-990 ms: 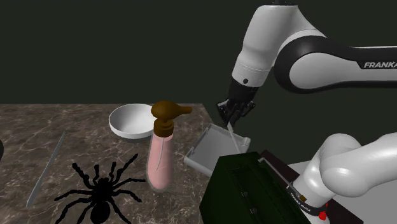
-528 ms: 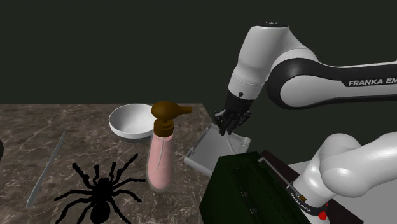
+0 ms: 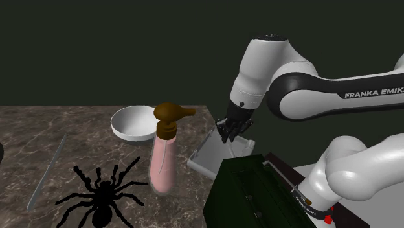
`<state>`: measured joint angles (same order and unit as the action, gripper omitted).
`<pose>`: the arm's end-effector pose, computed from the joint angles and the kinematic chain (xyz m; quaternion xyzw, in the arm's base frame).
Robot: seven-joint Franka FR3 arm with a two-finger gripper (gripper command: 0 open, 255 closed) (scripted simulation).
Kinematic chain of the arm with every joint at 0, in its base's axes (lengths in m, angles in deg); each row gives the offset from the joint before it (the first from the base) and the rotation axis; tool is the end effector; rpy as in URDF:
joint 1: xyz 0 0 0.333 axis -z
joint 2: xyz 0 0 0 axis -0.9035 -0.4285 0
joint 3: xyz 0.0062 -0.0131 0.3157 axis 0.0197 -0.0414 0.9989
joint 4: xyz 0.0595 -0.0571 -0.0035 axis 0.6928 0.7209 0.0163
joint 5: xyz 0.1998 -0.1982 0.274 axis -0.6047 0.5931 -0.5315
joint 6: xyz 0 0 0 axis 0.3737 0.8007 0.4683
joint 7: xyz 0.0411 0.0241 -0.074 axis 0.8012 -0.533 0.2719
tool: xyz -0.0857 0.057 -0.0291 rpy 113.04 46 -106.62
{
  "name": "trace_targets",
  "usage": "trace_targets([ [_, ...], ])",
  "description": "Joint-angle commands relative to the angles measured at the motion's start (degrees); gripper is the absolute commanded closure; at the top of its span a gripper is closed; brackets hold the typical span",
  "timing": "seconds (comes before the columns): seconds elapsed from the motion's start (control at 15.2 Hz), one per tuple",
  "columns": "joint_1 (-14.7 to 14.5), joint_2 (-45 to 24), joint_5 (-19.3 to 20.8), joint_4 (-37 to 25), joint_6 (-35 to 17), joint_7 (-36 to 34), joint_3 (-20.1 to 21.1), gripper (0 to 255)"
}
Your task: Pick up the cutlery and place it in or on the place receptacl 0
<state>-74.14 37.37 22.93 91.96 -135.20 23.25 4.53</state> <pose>0.3025 0.2239 0.4443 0.9825 -0.1798 0.0393 0.0299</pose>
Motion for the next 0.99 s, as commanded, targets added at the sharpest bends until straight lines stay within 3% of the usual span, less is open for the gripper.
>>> trace_targets([
  [0.0, 0.0, 0.0, 0.0, 0.0, 0.0, 0.0, 0.0, 255],
  [0.13, 0.0, 0.0, 0.0, 0.0, 0.0, 0.0, 0.0, 255],
  [0.2, 0.0, 0.0, 0.0, 0.0, 0.0, 0.0, 0.0, 0],
  [0.53, 0.0, 0.0, 0.0, 0.0, 0.0, 0.0, 0.0, 0],
  [0.79, 0.0, 1.9, 0.5, -6.0, 7.9, 0.1, -1.3, 0],
  [0.92, -0.1, 1.9, 0.5, -6.0, 7.9, 0.1, -1.3, 0],
])
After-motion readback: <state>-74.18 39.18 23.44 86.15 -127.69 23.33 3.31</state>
